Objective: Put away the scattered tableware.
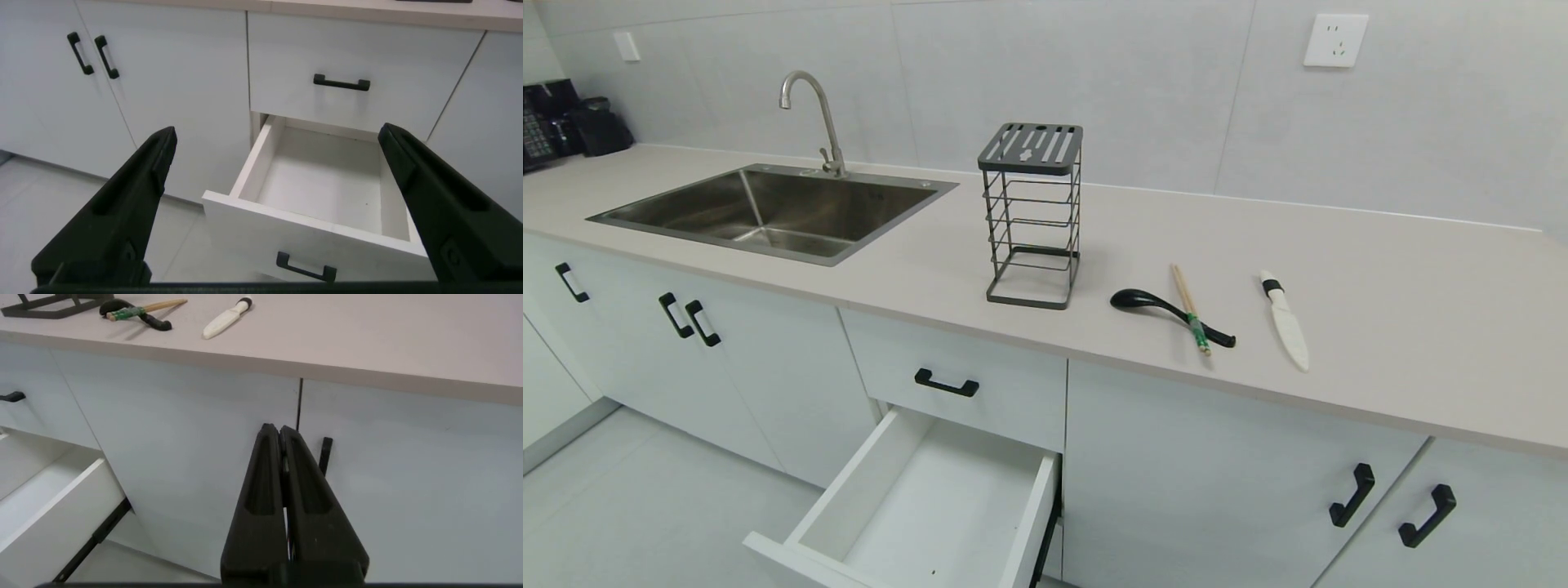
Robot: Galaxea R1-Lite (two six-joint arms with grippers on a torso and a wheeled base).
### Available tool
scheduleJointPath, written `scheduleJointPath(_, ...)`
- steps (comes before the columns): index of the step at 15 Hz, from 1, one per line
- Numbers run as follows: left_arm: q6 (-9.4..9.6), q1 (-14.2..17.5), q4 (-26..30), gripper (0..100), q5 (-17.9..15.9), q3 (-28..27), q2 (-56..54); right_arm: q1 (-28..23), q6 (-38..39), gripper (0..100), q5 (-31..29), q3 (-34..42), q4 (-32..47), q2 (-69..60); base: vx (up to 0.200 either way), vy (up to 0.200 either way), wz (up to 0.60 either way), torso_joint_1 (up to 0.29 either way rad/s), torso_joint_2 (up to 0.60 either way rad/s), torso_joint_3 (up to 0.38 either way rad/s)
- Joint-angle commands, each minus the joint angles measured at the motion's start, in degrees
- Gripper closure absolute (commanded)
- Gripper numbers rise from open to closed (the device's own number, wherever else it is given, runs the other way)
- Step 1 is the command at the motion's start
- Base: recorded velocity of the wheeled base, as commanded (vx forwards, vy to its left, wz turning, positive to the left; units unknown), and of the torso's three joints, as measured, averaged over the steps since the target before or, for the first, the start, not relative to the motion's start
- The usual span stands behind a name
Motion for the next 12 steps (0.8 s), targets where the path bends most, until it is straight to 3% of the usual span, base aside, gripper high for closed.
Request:
scheduleJointPath(1, 0.0, 0.0, -0.01, 0, -0.02, 0.0, 0.07, 0.01, -0.05, 0, -0.01, 0.09, -0.13, 0.09, 0.0, 0.0, 0.0, 0.0, 0.0, 0.0)
scheduleJointPath(2, 0.0, 0.0, -0.01, 0, 0.07, 0.0, 0.07, -0.16, 0.04, 0, 0.08, -1.22, -7.43, 0.09, 0.0, 0.0, 0.0, 0.0, 0.0, 0.0)
scheduleJointPath(4, 0.0, 0.0, -0.01, 0, -0.02, 0.0, 0.07, -0.16, 0.39, 0, 1.75, -4.21, -6.37, 0.09, 0.0, 0.0, 0.0, 0.0, 0.0, 0.0)
scheduleJointPath(8, 0.0, 0.0, -0.01, 0, -0.02, 0.0, 0.07, -0.34, -0.49, 0, 13.88, -14.32, -4.09, 7.29, 0.0, 0.0, 0.0, 0.0, 0.0, 0.0)
scheduleJointPath(12, 0.0, 0.0, -0.01, 0, -0.02, 0.0, 0.07, 0.19, -1.63, 0, 20.65, -16.34, -4.18, 16.7, 0.0, 0.0, 0.0, 0.0, 0.0, 0.0)
